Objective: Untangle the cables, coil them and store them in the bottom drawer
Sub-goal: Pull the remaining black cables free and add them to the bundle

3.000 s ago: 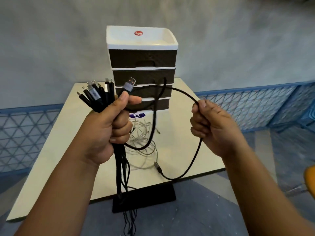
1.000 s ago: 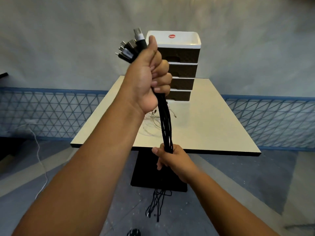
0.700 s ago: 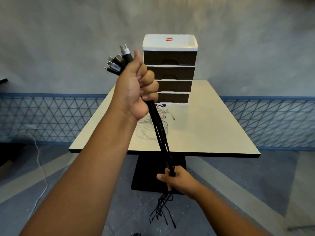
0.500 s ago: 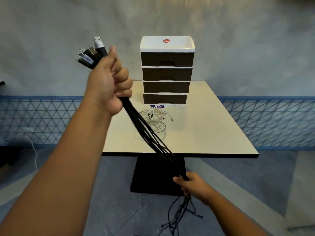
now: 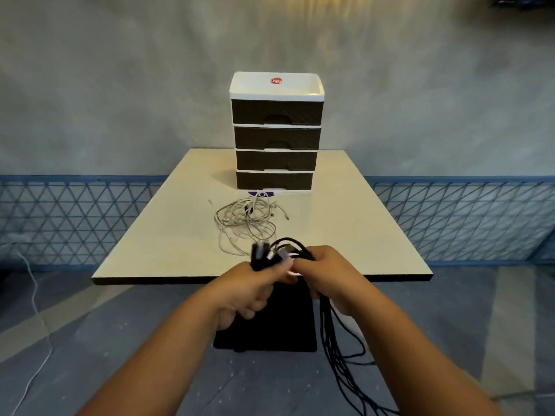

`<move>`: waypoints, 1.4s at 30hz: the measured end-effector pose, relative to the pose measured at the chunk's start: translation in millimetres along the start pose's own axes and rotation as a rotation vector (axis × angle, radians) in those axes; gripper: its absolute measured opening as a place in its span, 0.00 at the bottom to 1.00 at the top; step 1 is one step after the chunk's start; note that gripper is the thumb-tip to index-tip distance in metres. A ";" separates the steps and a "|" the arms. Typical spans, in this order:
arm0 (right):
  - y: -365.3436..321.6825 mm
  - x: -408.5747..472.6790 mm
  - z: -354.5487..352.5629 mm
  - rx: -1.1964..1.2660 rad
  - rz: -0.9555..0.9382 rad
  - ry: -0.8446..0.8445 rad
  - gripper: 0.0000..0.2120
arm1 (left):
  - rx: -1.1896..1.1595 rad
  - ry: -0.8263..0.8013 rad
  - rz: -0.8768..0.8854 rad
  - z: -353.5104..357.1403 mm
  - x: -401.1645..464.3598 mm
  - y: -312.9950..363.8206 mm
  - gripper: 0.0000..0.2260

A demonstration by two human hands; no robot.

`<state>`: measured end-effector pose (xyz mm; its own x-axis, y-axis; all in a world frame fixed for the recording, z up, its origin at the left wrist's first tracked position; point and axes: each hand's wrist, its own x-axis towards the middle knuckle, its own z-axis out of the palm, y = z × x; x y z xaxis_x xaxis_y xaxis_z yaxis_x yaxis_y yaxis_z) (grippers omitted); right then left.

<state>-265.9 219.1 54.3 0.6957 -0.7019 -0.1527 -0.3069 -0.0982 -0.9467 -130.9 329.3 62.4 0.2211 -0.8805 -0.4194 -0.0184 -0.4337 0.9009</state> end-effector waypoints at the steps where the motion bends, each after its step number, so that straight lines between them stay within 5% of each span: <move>1: -1.8 -2.0 -0.2 0.006 -0.023 -0.052 0.04 | -0.185 -0.020 -0.014 -0.5 2.2 0.1 0.24; 3: -5.5 -7.4 -2.0 0.011 -0.065 -0.183 0.01 | -0.366 -0.052 -0.010 -0.9 4.2 8.0 0.23; 7: -10.2 -11.0 -2.0 -0.082 -0.150 -0.365 0.09 | -0.288 0.076 0.017 10.8 15.5 21.2 0.20; 12: -7.8 -4.9 5.6 -0.002 -0.302 -0.270 0.05 | -0.260 0.290 0.158 10.0 19.7 51.9 0.04; 16: 6.3 -1.3 11.8 0.245 -0.284 -0.175 0.10 | -0.332 0.350 0.303 -11.5 12.7 93.8 0.12; 20: 17.9 1.5 23.3 0.117 -0.355 -0.154 0.19 | -0.313 0.364 0.436 -33.6 2.0 136.6 0.12; 36: 97.8 13.7 54.4 -0.219 -0.067 -0.294 0.13 | -0.418 0.462 0.629 -66.6 -4.0 192.8 0.12; 40: 82.4 17.5 16.7 -0.645 0.017 -0.417 0.35 | -0.409 0.440 0.630 -65.8 -4.1 190.3 0.12; 42: 48.2 16.5 -1.1 -0.627 -0.005 -0.384 0.47 | -0.367 0.424 0.636 -60.9 -5.6 192.4 0.11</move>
<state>-269.9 202.0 6.5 0.8412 -0.4149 -0.3468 -0.5371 -0.5667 -0.6248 -76.3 262.4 244.9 0.6240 -0.7577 0.1910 0.0388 0.2742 0.9609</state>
